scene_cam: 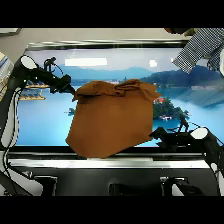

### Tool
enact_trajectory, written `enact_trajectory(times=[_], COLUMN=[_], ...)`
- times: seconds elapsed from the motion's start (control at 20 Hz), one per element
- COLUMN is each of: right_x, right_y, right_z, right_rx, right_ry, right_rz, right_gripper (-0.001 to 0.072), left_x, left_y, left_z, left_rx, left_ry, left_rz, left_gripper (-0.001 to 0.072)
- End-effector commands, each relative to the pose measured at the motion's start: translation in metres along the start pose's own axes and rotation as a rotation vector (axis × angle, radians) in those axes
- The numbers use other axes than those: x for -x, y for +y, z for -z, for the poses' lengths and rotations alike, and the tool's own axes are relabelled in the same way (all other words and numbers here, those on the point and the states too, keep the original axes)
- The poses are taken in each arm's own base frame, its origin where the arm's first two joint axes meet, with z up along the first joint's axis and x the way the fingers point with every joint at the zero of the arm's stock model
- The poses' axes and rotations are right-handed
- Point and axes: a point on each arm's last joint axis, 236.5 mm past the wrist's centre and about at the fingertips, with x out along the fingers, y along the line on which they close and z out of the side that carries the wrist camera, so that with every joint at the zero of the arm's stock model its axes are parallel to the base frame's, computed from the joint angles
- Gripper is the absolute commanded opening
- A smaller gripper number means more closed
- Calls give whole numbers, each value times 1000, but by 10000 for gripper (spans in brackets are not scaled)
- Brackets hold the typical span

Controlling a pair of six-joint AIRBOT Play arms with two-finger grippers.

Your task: Fold the clothes and pants, and hang the long-sleeved shirts on hangers.

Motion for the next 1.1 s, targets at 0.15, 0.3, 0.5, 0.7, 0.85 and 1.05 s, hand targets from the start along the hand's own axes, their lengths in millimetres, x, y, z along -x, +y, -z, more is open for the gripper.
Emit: enact_trajectory(times=[0.15, 0.3, 0.5, 0.7, 0.85, 1.05], right_x=[-28, -39, -39, 5, 83, 129], right_y=[2, 15, 27, 56, 100, 153], right_z=[-13, -17, -20, -85, -189, -287], right_rx=[-20, -51, -11, 70, 154, 133], right_ry=[13, 25, 21, -137, -433, -614], right_rz=[-53, -130, -182, -108, -10, -20], right_gripper=[586, 475, 32, 31, 31, 31], left_x=[-1, -1, -1, 3, 5, 2], left_y=[0, 0, 1, 8, 16, 12], left_z=[1, 1, 1, 6, 13, 19], left_rx=[-3, -3, -2, 9, 15, 7], left_ry=[4, 4, 4, 29, 62, 87], left_rz=[0, -1, -1, -10, -29, -30], left_gripper=[23, 23, 24, 23, 23, 23])
